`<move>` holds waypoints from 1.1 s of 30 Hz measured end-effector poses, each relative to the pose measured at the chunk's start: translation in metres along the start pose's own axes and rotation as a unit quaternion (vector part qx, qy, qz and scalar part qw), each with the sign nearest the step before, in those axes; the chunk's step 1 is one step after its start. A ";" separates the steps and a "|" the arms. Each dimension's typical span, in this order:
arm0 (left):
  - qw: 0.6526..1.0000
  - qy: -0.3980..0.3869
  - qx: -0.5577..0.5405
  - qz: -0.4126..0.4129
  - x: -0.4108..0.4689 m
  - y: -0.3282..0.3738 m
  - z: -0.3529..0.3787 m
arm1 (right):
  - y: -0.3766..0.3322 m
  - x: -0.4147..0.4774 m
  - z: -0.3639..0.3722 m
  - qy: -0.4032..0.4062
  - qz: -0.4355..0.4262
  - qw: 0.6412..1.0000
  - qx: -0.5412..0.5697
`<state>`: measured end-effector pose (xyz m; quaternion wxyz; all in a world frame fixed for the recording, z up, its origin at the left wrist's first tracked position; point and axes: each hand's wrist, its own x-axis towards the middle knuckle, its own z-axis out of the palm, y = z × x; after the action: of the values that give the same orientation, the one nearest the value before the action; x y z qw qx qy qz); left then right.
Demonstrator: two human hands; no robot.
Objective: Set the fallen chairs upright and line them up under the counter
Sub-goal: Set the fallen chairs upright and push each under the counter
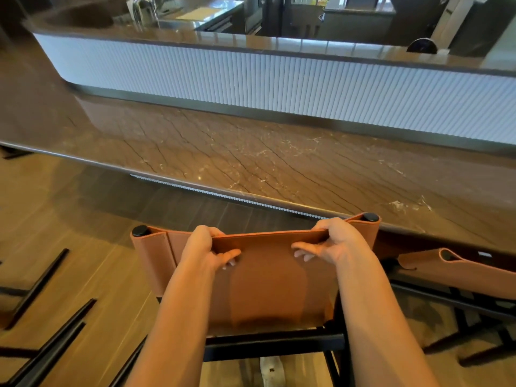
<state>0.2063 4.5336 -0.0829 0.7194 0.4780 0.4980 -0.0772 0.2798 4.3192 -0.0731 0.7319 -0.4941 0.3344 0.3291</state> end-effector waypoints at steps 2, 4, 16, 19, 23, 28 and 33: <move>1.000 0.000 0.001 0.005 0.006 0.016 0.014 | -0.015 0.011 0.002 0.006 0.001 1.000 0.016; 1.000 -0.003 0.003 0.010 0.013 0.031 0.031 | -0.032 0.020 0.003 0.009 -0.005 0.999 0.031; 0.993 -0.068 -0.085 0.054 0.070 0.077 0.105 | -0.094 0.072 0.004 0.026 -0.073 0.987 0.138; 0.991 -0.088 -0.090 0.052 0.094 0.066 0.111 | -0.084 0.089 -0.006 0.042 -0.079 0.979 0.183; 0.983 -0.138 -0.114 0.031 0.125 0.048 0.105 | -0.062 0.111 -0.013 0.052 -0.064 0.971 0.223; 0.982 -0.162 -0.097 -0.017 0.156 0.040 0.088 | -0.041 0.121 -0.011 0.071 -0.047 0.969 0.231; 0.952 -0.233 -0.188 -0.058 0.164 0.038 0.079 | -0.032 0.121 -0.011 0.101 -0.062 0.966 0.229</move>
<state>0.3602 4.5529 -0.1854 0.8864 0.2733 0.3491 -0.1330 0.3715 4.3175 -0.1593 0.8070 -0.3633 0.4421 0.1462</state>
